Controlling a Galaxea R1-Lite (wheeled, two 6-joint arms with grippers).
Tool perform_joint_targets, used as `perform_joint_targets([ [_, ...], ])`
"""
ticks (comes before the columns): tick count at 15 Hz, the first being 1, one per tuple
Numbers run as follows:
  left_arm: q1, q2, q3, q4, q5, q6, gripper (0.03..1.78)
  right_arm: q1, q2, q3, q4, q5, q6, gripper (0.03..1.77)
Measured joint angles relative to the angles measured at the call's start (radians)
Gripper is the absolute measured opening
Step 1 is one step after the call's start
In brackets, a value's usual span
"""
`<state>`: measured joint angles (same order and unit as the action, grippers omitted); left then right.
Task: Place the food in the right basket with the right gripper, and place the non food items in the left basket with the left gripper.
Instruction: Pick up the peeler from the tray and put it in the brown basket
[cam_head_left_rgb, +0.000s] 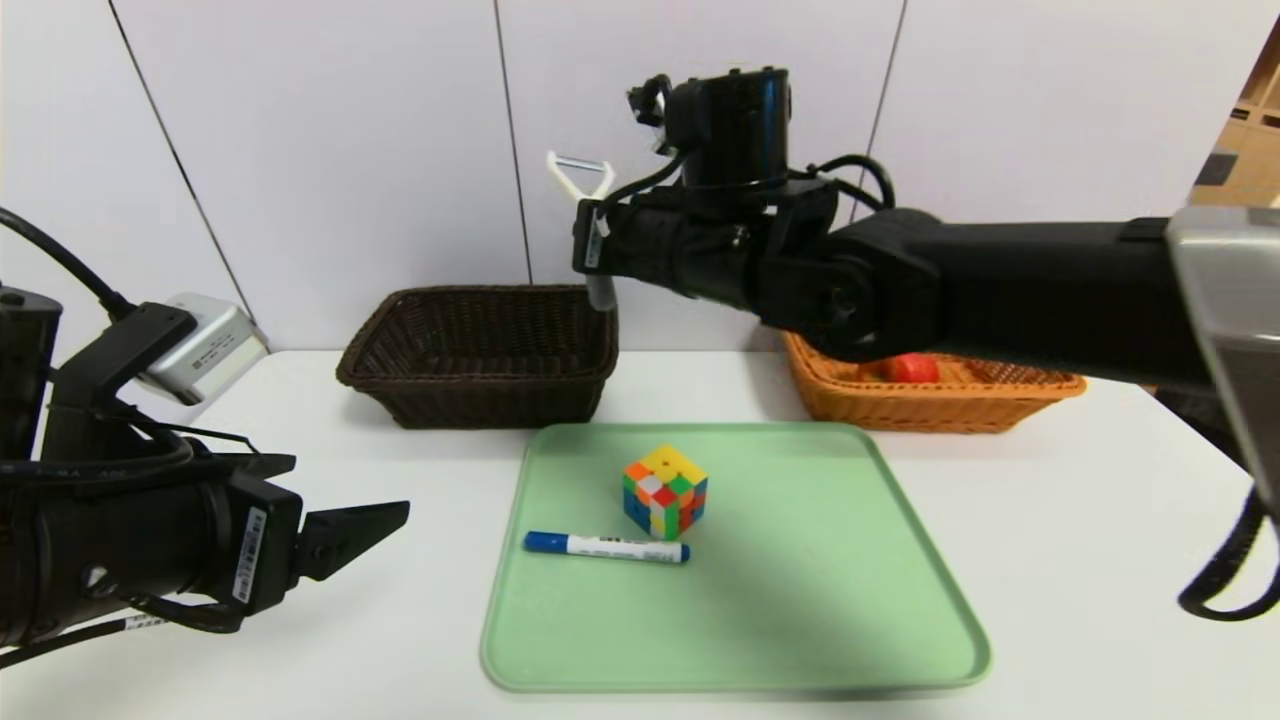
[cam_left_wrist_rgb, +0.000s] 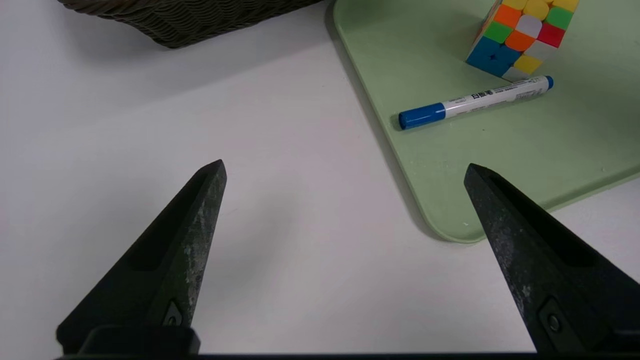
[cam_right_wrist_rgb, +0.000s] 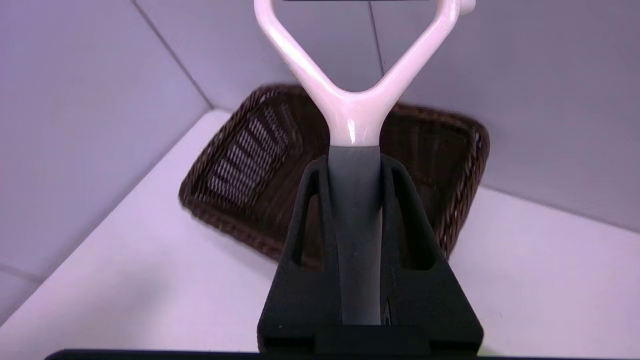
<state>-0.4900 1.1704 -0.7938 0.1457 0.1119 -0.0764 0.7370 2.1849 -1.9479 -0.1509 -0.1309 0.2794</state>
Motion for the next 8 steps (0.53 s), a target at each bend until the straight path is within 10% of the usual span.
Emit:
perform_joint_targets([
  [8,0.008,-0.014,0.017,0.001,0.021,-0.001,1.69,0.014,0.191,-0.002,-0.315,-0.057,-0.004,0.24],
])
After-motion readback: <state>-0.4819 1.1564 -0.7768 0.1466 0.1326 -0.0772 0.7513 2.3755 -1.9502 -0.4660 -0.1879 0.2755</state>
